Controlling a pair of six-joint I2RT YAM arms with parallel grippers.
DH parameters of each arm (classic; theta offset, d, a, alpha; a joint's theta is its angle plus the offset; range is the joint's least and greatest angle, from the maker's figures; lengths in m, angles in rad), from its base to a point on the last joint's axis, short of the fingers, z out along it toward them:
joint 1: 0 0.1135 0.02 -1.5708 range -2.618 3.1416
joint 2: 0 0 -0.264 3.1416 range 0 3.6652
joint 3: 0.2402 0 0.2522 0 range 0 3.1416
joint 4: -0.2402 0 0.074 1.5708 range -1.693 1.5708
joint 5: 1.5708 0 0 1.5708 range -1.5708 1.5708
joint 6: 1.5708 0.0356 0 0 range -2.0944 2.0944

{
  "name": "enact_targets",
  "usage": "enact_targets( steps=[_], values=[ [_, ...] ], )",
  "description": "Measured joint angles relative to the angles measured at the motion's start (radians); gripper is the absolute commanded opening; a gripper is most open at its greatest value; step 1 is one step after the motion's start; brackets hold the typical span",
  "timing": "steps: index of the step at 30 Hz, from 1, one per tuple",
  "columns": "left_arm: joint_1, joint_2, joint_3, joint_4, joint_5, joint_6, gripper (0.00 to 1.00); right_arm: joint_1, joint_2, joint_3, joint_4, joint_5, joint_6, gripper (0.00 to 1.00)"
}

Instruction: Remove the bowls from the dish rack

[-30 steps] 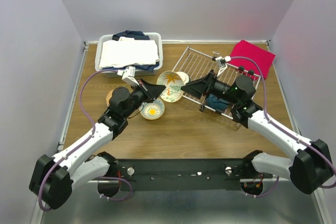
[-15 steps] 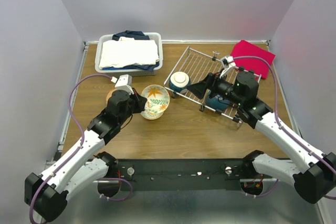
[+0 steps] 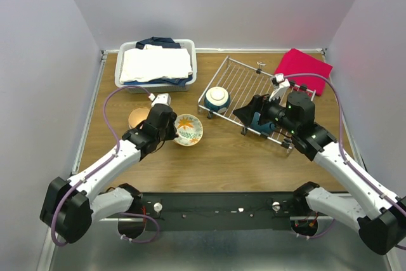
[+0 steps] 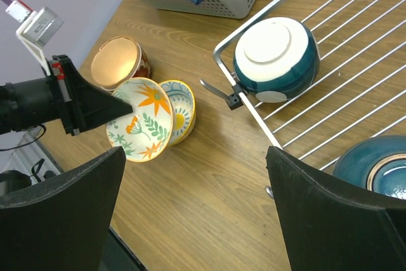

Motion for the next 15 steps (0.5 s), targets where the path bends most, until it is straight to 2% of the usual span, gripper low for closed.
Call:
enact_targets(
  steps=[9,13,15],
  values=[
    [0.009,0.125,0.009,0.053,-0.011,0.000,0.00,0.000,-0.027,-0.006,-0.044,0.029,-0.031,1.00],
    [0.019,0.162,0.008,0.090,-0.024,0.000,0.06,0.000,-0.027,-0.006,-0.063,0.034,-0.042,1.00],
    [0.021,0.171,0.007,0.103,-0.029,0.001,0.12,0.000,-0.027,-0.006,-0.068,0.035,-0.043,1.00]
  ],
)
